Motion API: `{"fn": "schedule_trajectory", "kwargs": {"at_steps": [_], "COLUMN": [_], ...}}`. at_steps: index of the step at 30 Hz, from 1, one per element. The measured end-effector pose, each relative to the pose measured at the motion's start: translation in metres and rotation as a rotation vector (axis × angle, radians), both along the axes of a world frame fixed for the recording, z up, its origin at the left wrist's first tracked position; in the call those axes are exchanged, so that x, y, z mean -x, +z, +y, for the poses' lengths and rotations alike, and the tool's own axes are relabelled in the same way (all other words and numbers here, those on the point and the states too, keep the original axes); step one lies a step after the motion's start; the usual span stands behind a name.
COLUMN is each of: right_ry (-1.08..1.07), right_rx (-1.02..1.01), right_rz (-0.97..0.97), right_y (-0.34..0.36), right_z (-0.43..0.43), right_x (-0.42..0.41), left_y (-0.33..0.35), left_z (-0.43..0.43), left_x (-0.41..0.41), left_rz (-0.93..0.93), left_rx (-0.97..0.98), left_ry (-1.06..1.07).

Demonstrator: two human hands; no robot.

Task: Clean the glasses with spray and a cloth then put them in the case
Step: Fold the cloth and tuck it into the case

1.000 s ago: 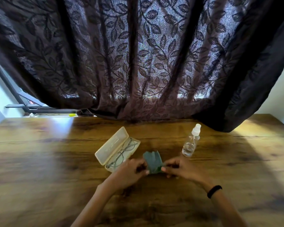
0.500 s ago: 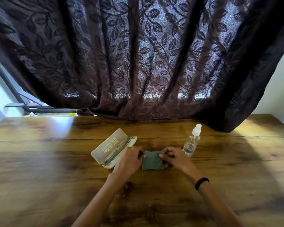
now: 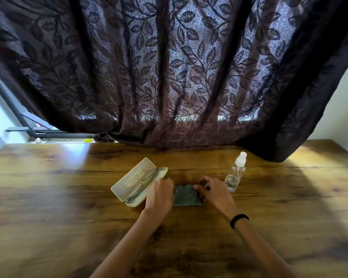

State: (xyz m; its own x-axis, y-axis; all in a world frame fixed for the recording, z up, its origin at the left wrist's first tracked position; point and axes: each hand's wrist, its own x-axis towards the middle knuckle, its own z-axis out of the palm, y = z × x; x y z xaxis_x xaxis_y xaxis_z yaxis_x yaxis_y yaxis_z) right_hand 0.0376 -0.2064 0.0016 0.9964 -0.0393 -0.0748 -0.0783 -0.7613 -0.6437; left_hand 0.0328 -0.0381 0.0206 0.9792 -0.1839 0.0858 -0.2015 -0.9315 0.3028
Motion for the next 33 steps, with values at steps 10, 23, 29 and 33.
{"fn": "schedule_trajectory", "kwargs": {"at_steps": [10, 23, 29, 33], "right_ry": [0.089, 0.170, 0.350, 0.427], "right_rx": [0.095, 0.217, 0.192, 0.328], "right_rz": [-0.036, 0.014, -0.101, -0.189], "right_y": [0.002, 0.002, 0.003, 0.004], "right_z": [-0.007, -0.003, -0.010, -0.010], "right_x": [0.027, 0.037, 0.042, 0.043], "left_y": [-0.006, -0.011, -0.017, -0.020], "left_z": [0.018, 0.021, 0.025, 0.025], "left_x": [0.024, 0.035, 0.034, 0.030], "left_rz": [0.077, -0.048, -0.053, -0.055], "left_rx": [0.036, -0.090, -0.062, -0.004], "left_ry": [-0.313, -0.361, -0.369, -0.363]}}
